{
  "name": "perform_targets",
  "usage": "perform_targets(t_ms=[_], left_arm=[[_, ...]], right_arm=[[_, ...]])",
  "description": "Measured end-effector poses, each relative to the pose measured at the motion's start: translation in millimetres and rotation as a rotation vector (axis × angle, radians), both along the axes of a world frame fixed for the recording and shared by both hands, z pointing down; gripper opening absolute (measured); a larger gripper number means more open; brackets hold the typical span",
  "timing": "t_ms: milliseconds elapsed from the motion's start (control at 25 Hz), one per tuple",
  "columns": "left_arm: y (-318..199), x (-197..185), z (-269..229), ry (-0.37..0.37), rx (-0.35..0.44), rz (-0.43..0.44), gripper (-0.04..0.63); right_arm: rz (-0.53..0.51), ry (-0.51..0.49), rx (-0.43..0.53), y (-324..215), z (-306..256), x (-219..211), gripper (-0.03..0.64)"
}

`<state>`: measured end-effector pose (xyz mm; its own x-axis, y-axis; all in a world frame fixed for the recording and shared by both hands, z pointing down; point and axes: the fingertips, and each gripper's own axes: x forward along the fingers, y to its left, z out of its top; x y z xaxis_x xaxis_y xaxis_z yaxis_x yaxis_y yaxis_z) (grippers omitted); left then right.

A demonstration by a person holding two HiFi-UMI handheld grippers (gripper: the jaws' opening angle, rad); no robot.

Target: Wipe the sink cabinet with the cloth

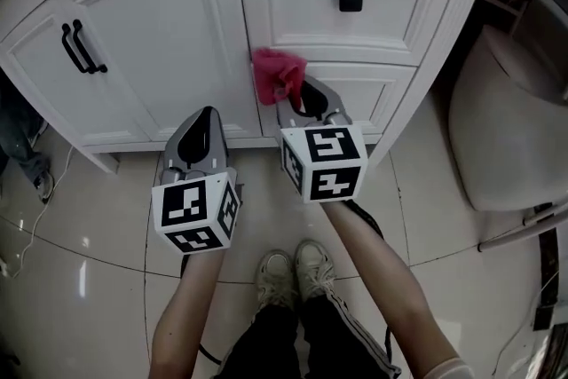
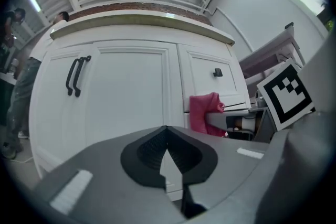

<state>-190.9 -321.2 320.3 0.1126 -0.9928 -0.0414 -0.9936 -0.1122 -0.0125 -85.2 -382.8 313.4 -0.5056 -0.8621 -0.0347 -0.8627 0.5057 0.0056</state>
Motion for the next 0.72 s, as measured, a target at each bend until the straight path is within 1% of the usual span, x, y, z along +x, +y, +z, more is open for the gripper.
perform_targets(t_ms=[80, 160, 200, 280, 360, 440, 520, 600, 680, 720], left_arm=[[-3.0, 14.9, 8.5, 0.016, -0.011, 0.035, 0.004], [-6.3, 27.5, 15.6, 0.009, -0.028, 0.073, 0.005], [-7.4, 30.9, 18.8, 0.007, -0.037, 0.082, 0.005], [-8.3, 35.2, 23.8, 0.018, -0.049, 0.081, 0.005], [-8.6, 39.5, 25.8, 0.03, -0.054, 0.074, 0.005], [-9.4, 44.8, 24.9, 0.031, -0.06, 0.076, 0.005], [-10.1, 52.5, 23.4, 0.027, -0.065, 0.088, 0.005], [-10.8, 60.2, 21.8, 0.02, -0.061, 0.093, 0.005], [-11.6, 65.6, 20.8, 0.022, -0.05, 0.089, 0.005], [-12.1, 67.2, 21.0, 0.025, -0.045, 0.085, 0.005]], right_arm=[[0.071, -0.006, 0.004, -2.0, 0.4, 37.4, 0.058], [0.132, -0.009, 0.007, -5.9, 0.1, 77.7, 0.061], [0.167, 0.004, 0.014, -7.8, -0.2, 97.2, 0.061], [0.247, 0.029, 0.017, -11.0, 0.8, 139.4, 0.061], [0.329, 0.014, -0.007, -14.2, 3.9, 184.7, 0.06], [0.395, 0.036, -0.023, -17.3, 9.0, 221.5, 0.06], [0.426, 0.088, -0.034, -19.6, 16.0, 244.3, 0.06], [0.446, 0.094, -0.049, -18.3, 19.9, 256.7, 0.06], [0.437, 0.027, -0.052, -7.9, 17.2, 252.9, 0.058], [0.405, -0.016, -0.042, 0.6, 14.5, 240.6, 0.058]])
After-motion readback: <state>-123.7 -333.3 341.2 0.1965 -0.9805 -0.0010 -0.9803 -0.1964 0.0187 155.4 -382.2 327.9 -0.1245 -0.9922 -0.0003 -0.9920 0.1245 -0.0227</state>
